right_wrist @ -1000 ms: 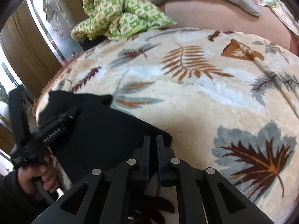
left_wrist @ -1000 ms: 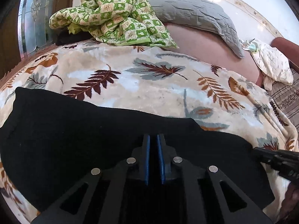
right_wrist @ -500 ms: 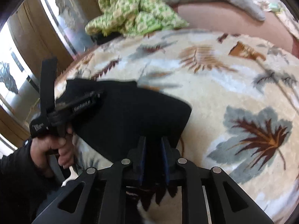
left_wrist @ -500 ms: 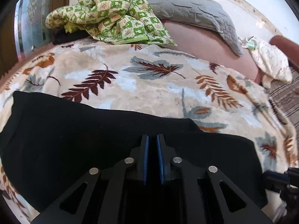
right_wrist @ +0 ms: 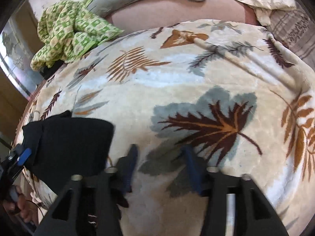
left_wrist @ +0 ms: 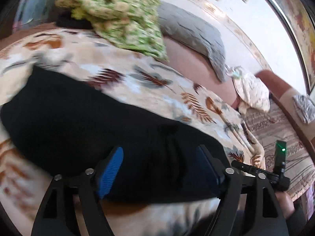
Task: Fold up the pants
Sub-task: 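Lay the folded end down and open the right gripper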
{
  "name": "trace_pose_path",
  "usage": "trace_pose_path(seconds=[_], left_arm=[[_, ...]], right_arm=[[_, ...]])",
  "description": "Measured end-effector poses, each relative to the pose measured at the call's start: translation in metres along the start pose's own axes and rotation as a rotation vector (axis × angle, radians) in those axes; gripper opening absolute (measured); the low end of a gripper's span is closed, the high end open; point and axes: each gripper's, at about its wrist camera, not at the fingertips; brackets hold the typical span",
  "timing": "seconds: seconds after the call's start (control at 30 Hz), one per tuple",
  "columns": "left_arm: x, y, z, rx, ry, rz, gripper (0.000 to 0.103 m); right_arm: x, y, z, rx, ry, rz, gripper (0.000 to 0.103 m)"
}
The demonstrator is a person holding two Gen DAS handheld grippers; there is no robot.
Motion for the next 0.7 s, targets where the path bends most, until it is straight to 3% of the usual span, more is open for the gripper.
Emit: trace_pose_path(seconds=[0.13, 0.23, 0.3, 0.37, 0.6, 0.7], left_arm=[[0.006, -0.051, 0.074, 0.051, -0.218, -0.081, 0.079], [0.009, -0.075, 0.133, 0.070, -0.436, -0.156, 0.081], [0.010, -0.076, 0.165, 0.042, -0.587, -0.170, 0.081], [0.012, -0.071, 0.183, -0.033, -0.688, -0.190, 0.084], [0.018, -0.054, 0.203, -0.138, -0.790, -0.282, 0.092], [0.006, -0.050, 0.203, -0.150, -0.791, -0.321, 0.089]], right_arm=[[-0.004, 0.009, 0.017, -0.032, -0.091, 0.028, 0.087], [-0.006, 0.013, 0.026, -0.064, -0.139, 0.040, 0.089], [-0.006, 0.013, 0.024, -0.057, -0.126, 0.040, 0.089], [-0.006, 0.011, 0.022, -0.048, -0.115, 0.036, 0.089], [-0.008, 0.012, 0.024, -0.064, -0.136, 0.032, 0.089], [-0.008, 0.011, 0.025, -0.062, -0.132, 0.032, 0.089]])
Point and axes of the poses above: each gripper's, at about its wrist camera, not at the fingertips, and y roughly the way its jaws point, z to its left, x to its top, and after that the axes turned 4 degrees about -z, right-handed
